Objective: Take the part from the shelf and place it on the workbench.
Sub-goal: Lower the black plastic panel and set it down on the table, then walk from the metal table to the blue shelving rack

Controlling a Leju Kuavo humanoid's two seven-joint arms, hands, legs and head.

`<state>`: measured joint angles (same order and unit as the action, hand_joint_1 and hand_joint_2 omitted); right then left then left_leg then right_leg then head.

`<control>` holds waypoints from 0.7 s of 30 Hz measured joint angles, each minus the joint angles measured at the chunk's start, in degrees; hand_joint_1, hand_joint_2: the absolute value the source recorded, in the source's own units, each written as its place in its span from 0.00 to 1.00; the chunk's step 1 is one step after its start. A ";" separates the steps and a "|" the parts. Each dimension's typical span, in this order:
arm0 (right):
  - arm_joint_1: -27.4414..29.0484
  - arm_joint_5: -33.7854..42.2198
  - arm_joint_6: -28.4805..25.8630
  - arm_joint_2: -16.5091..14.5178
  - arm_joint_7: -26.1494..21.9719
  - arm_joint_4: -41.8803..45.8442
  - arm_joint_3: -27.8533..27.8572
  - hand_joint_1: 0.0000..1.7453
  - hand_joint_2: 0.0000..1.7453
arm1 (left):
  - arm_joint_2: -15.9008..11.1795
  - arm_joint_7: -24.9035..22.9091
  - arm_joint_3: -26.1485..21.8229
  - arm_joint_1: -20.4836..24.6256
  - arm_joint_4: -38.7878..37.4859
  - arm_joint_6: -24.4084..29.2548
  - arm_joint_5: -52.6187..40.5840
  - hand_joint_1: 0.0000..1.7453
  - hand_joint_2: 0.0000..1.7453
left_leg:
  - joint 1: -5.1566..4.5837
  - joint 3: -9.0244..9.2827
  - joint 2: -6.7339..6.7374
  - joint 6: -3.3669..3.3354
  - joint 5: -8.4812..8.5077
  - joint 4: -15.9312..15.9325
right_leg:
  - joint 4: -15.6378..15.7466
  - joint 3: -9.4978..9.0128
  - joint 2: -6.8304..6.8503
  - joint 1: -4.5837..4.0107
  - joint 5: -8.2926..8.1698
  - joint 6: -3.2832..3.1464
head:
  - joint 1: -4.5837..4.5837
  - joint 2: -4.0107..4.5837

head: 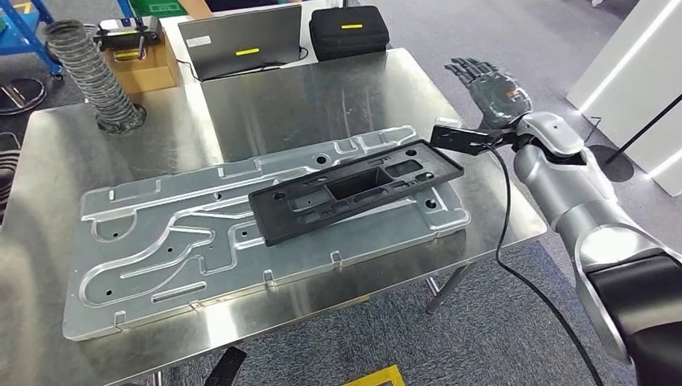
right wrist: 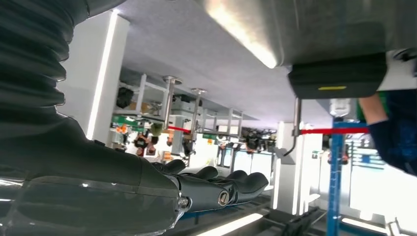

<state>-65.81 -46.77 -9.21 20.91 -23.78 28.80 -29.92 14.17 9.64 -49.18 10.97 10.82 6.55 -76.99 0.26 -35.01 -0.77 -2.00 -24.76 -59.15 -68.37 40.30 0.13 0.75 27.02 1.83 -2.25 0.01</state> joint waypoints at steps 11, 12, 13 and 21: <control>-0.63 2.28 -0.36 3.14 -2.71 0.03 2.87 0.00 1.00 | -0.01 -0.66 -0.21 -0.24 0.00 0.15 0.54 0.00 0.00 | 0.00 -5.19 0.37 2.41 -6.25 -11.21 | 11.21 -5.07 0.26 -0.21 -3.54 -2.05 | -0.02 0.00; -0.34 2.32 -0.37 3.16 -2.88 0.03 2.94 0.00 1.00 | -0.06 -0.79 -0.22 -0.26 0.00 0.15 0.51 0.00 0.00 | 0.14 -6.54 0.38 2.62 -7.02 -13.97 | 11.15 -5.07 0.24 -0.19 -3.52 -2.06 | -0.02 0.00; -0.09 2.34 -0.36 3.16 -3.03 0.03 2.98 0.00 0.75 | -0.12 -0.88 -0.23 -0.25 0.00 0.16 0.46 0.00 0.00 | 0.26 -7.09 0.40 2.78 -6.76 -14.96 | 11.06 -5.06 0.20 -0.17 -3.48 -2.02 | -0.02 0.00; -0.25 1.83 -0.30 1.62 -3.30 0.42 2.96 0.00 0.00 | -0.54 -0.98 -0.27 0.95 0.00 -0.02 0.57 0.00 0.00 | 0.17 -0.88 0.44 1.30 0.46 -0.53 | 9.58 -4.11 0.07 -0.11 -3.44 -0.10 | -0.01 -0.01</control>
<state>-66.06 -44.94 -9.51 22.53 -27.08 29.22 -26.96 13.63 8.66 -49.45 11.91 10.82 6.53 -76.42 0.43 -35.89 -0.33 -0.70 -24.30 -59.68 -58.79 36.19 0.20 0.64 23.57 1.74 -2.26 0.01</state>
